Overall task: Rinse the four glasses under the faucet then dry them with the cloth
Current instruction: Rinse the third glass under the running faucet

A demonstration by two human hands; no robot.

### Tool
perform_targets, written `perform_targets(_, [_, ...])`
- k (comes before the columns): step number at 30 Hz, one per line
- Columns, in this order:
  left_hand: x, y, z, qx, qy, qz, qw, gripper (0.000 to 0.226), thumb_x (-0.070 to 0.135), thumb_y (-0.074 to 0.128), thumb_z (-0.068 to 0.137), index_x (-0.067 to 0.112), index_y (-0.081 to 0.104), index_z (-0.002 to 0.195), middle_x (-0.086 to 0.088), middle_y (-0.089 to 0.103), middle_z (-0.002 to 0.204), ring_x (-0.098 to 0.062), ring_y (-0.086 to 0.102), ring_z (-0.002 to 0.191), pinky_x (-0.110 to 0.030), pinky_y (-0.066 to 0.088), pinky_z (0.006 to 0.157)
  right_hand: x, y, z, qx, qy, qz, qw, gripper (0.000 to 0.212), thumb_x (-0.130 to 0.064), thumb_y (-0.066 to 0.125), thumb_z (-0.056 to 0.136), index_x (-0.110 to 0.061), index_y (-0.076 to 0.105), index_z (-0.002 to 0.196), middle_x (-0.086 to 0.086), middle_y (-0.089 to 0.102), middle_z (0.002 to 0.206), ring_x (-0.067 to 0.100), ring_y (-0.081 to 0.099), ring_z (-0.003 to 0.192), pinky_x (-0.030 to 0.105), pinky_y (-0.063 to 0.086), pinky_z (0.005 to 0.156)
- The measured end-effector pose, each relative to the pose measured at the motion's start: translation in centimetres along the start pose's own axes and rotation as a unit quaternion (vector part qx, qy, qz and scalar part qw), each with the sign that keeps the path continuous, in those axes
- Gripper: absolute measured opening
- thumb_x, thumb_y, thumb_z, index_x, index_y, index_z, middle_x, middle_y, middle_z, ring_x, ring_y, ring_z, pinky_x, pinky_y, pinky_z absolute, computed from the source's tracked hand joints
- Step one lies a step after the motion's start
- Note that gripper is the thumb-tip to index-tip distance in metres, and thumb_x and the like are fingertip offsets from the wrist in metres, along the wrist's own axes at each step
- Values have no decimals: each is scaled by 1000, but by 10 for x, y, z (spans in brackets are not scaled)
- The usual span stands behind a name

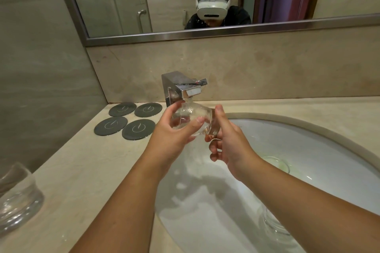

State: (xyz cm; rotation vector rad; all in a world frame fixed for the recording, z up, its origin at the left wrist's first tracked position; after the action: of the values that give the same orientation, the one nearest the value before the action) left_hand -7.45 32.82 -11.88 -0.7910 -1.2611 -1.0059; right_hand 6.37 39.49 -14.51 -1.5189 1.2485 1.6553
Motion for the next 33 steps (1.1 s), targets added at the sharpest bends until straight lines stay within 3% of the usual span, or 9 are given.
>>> perform_targets(4, [2,-6,1,44,2,-11,999,68,53,87,66,42,59,127,-4,77,121,-18,77,110,-31,63,84,1,6,-1,-48,2,9,999,41,-65,62,96,-30,72,114,6,57,82,17,46,52,30,39,50])
perform_targets(7, [-2,-6,2,36,-19,-16,999,80,57,90,67,35,57,137,-4,75,124,-18,77,108,-32,63,85,0,6,-1,-47,-7,1,999,28,-56,68,96,-32,69,110,5,56,80,17,45,52,29,40,50])
perform_targets(12, [-4,1,1,-23,-20,3,1000,92,44,99,70,46,49,147,5,67,137,-10,71,123,-35,60,96,-2,0,0,-15,-8,13,1000,44,-64,64,95,-21,68,102,-1,54,65,16,41,49,29,39,51])
perform_targets(16, [-2,-2,1,-4,6,24,1000,84,38,93,70,52,54,142,-1,68,136,-13,71,123,-34,62,94,0,-1,0,-3,6,-14,1000,55,-72,62,92,-19,71,104,-2,53,63,14,40,48,29,38,51])
perform_targets(20, [-3,-5,3,16,1,6,1000,72,43,94,68,49,61,132,-8,71,131,-17,74,117,-31,63,87,0,-1,0,0,11,-23,1000,59,-77,59,90,-23,74,110,3,63,85,15,48,52,27,38,48])
perform_targets(24, [-6,-5,4,15,-8,-4,1000,79,47,98,68,42,59,137,-6,74,128,-18,76,113,-33,62,87,-1,2,-1,-30,-1,-26,999,45,-70,67,90,-34,75,116,8,66,100,18,54,61,29,41,49])
perform_targets(27, [-10,-3,5,7,-30,-23,999,86,49,95,68,38,55,143,-6,75,129,-22,74,118,-33,60,86,-1,0,0,-13,-9,-25,1000,46,-67,70,89,-27,75,111,6,64,87,16,51,56,30,42,51])
perform_targets(30, [-11,-1,5,-21,-31,-15,999,97,48,95,64,47,50,149,-1,66,141,-17,66,130,-33,58,91,0,-3,0,12,2,-15,1000,54,-71,68,87,-18,71,98,1,57,69,16,46,51,29,40,51])
perform_targets(33, [-9,1,3,-32,-19,-5,999,87,36,94,68,53,52,143,2,62,140,-12,66,129,-36,60,97,1,-6,0,24,11,-31,999,62,-76,66,85,-16,70,100,-2,51,61,15,43,49,28,40,50])
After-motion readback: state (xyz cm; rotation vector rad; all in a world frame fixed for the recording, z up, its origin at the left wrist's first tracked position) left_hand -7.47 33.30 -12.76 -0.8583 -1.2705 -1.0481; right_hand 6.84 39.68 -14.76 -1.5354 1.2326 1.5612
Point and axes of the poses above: each hand's wrist, its own z-axis towards the middle knuckle, its own y-axis out of the palm, x = y × z, the point moved 6 cm from there along z, towards the middle knuckle
